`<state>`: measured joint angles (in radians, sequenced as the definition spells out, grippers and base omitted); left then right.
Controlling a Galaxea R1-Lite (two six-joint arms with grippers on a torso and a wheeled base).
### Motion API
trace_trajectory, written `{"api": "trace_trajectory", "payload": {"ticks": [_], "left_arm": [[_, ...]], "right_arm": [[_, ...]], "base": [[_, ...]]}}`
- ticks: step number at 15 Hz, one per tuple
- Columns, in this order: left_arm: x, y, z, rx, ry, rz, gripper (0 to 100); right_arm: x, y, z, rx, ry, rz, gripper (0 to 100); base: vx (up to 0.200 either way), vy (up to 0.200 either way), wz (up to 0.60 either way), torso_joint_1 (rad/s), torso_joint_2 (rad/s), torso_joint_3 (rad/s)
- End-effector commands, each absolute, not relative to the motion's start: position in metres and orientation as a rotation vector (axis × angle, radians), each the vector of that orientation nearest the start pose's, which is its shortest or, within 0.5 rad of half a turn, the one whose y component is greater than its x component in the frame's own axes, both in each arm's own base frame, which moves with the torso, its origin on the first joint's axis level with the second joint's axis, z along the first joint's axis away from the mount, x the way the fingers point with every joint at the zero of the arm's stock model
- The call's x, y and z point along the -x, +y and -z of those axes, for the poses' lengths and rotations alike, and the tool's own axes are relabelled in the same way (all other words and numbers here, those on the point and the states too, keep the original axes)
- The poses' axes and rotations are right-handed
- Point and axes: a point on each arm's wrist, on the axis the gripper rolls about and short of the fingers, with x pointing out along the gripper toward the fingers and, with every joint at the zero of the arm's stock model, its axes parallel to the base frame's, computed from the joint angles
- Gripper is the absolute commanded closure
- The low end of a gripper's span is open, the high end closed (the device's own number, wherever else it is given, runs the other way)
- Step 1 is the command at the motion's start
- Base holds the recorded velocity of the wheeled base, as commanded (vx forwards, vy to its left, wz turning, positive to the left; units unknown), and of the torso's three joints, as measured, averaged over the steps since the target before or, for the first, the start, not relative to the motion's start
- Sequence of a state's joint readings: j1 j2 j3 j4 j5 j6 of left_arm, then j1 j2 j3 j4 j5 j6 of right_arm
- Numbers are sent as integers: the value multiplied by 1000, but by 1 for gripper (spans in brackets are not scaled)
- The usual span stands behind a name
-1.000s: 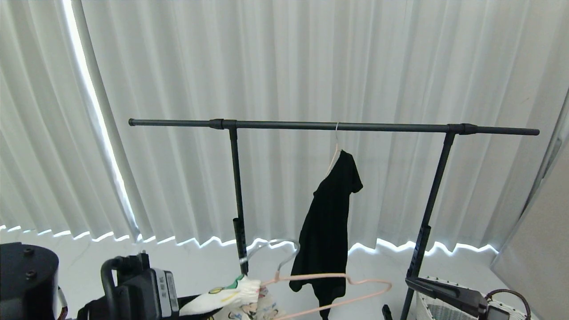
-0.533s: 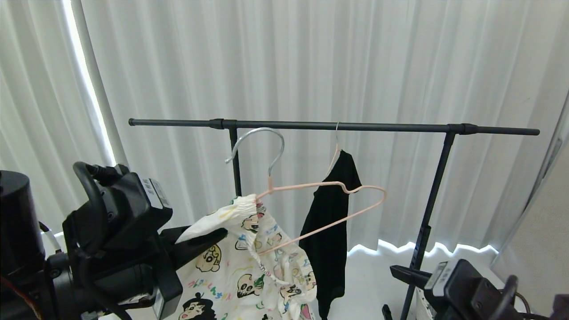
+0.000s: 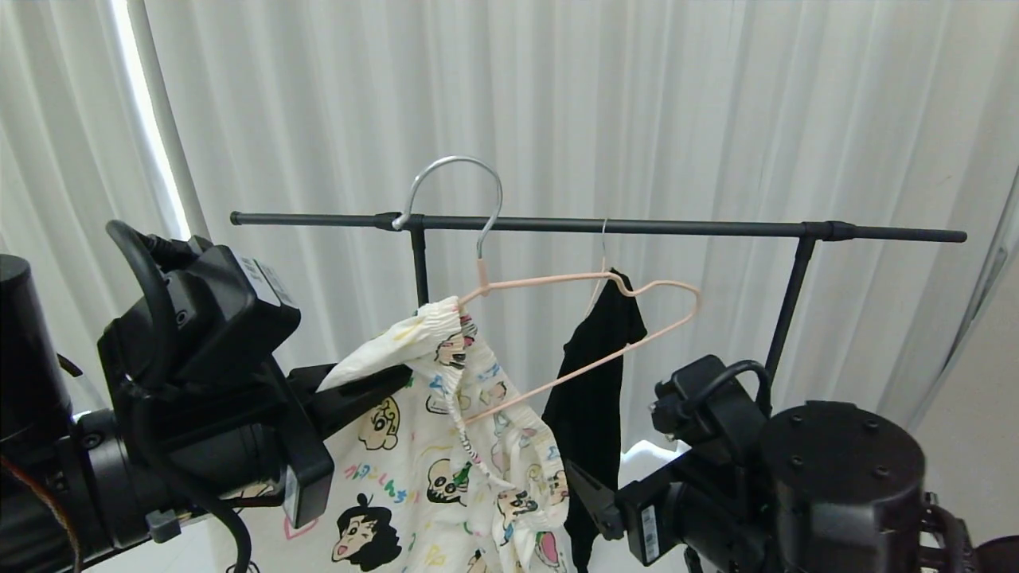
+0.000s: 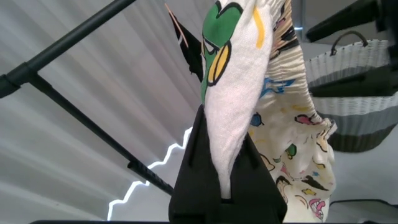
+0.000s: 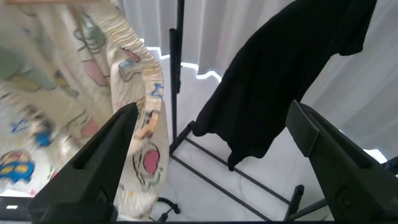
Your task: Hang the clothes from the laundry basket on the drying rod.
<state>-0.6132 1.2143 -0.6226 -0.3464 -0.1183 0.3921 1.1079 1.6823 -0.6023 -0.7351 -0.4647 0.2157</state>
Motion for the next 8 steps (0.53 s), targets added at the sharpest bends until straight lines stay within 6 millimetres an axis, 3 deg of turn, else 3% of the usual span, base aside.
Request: {"api": "trace_trajectory", "payload": {"ticks": [1, 4, 8], "left_arm": [[-147, -107, -223, -433, 91, 767, 100], [-147, -107, -223, -432, 93, 768, 100], [-148, -108, -226, -428, 83, 766, 100]], "right_arm": [[-142, 262, -127, 86, 355, -597, 0], [-146, 272, -121, 97, 362, -598, 0], [-145, 266, -112, 134, 395, -584, 0]], "base": [[0, 0, 0, 0, 0, 0], [0, 0, 0, 0, 0, 0], [0, 0, 0, 0, 0, 0]]}}
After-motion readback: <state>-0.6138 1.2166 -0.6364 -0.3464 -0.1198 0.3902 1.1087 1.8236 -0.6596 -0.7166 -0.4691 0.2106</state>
